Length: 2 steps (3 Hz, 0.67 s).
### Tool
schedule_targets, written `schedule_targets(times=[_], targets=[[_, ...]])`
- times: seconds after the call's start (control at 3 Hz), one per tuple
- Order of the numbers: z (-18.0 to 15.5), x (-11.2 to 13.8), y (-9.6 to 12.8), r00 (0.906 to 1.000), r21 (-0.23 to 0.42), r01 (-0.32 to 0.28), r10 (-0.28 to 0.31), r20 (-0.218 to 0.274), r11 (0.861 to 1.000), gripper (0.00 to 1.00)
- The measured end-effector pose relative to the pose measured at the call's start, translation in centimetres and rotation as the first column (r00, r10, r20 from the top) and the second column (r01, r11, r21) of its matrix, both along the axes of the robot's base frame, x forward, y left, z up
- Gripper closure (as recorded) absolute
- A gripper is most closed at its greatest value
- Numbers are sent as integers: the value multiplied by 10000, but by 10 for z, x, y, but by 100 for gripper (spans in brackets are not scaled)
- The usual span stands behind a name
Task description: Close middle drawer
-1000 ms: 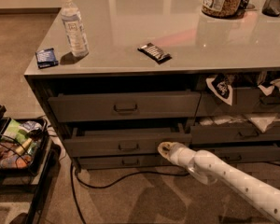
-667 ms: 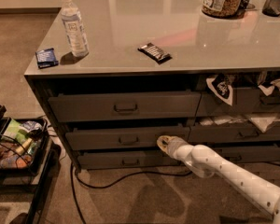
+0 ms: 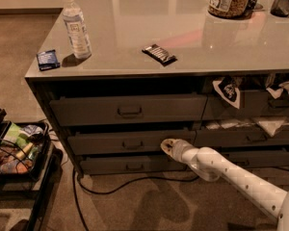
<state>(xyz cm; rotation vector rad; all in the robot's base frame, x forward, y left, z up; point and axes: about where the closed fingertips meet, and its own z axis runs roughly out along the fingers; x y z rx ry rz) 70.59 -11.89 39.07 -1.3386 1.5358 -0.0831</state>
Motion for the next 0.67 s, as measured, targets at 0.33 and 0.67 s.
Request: schedule_targets(times=[0.33,0.67], targets=[[2,-19,5,9980,-93,-502,498,-379,9987,100],[13,-58,-4,9942,-350,-790,761,-766,9963,100]])
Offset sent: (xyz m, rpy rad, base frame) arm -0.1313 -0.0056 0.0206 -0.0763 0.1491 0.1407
